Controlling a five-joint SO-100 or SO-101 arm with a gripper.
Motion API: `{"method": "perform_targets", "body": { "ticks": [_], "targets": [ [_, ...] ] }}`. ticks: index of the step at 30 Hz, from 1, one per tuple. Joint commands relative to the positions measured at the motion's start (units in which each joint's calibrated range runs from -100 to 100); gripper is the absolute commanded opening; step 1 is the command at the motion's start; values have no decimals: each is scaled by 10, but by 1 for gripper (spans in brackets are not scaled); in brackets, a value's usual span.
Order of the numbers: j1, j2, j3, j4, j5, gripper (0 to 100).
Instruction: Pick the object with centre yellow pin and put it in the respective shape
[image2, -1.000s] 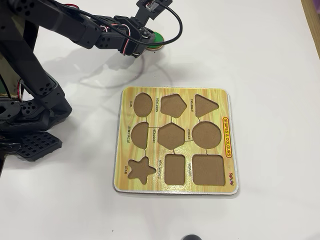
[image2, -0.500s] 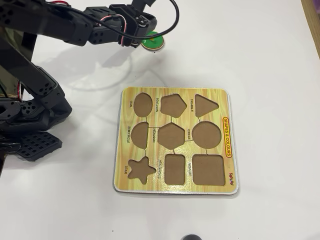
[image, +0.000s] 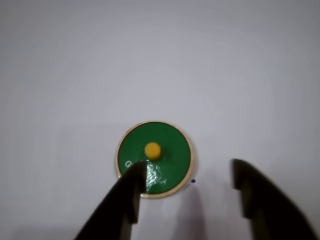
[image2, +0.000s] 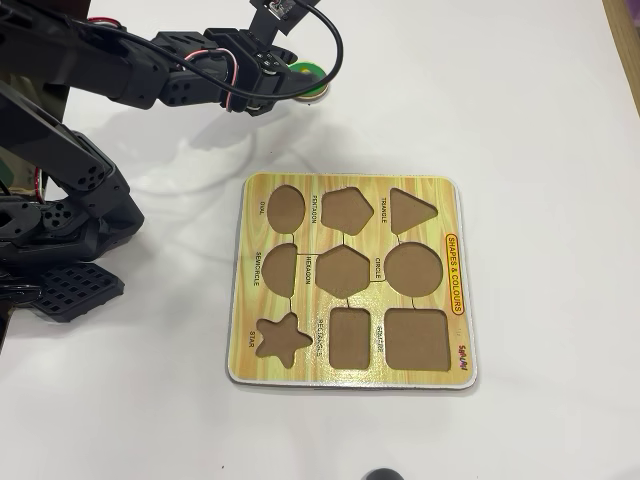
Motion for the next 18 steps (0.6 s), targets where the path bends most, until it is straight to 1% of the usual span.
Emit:
{"method": "perform_targets", "body": {
  "ticks": [1,7,14,18],
  "targets": [
    [-2,-13,-2,-8,-3,34],
    [-4,60,-35,-12,-1,26],
    [-24,124,-102,-13,0,26],
    [-34,151,-100,-84,1,26]
  ]
}}
